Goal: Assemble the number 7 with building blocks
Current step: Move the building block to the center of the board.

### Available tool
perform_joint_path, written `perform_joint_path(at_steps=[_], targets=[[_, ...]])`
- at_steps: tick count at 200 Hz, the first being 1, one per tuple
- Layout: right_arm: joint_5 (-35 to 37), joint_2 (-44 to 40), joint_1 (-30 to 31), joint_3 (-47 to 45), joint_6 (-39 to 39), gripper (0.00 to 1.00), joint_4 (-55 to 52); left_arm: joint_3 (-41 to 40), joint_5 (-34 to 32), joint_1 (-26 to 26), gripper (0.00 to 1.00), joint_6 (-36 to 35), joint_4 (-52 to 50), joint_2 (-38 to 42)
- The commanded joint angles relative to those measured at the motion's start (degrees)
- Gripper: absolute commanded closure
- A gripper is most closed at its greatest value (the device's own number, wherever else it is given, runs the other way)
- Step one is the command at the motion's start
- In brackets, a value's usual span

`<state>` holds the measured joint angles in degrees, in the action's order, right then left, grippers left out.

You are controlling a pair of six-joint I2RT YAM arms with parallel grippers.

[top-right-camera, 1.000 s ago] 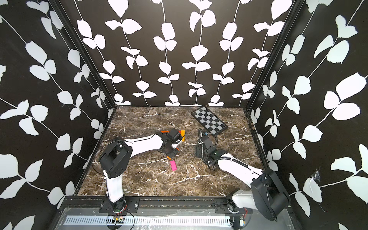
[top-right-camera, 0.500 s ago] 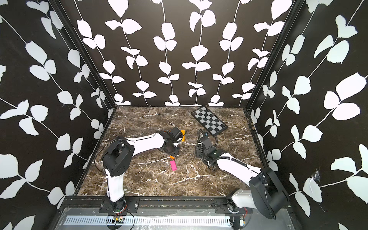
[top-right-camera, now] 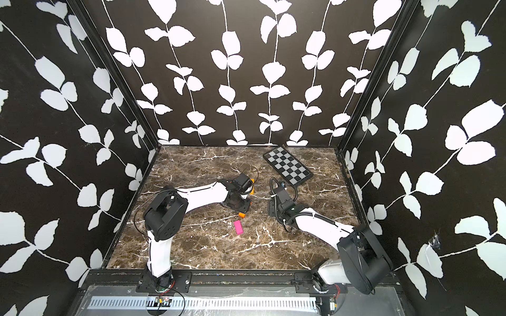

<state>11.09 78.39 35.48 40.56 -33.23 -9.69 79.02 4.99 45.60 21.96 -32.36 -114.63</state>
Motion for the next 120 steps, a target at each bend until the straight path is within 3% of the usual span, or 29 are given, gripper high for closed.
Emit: perform_joint_path(at_steps=[1,88,120], targets=[[-0.1,0.3,0.2,1.5,-1.4,0.32,0.4,1.4,1.6,0.2,0.58,1.8,1.3,-0.9],[-1.0,1.4,0.8,2.5,-4.0,0.37,0.2,-2.7,-2.5,-1.3,0.44,1.2,2.7,8.0],[-1.0,3.2,3.7,5.5,-7.8,0.39,-2.6,-5.6,-6.9,-4.3,0.32,-1.2,1.8,15.8]])
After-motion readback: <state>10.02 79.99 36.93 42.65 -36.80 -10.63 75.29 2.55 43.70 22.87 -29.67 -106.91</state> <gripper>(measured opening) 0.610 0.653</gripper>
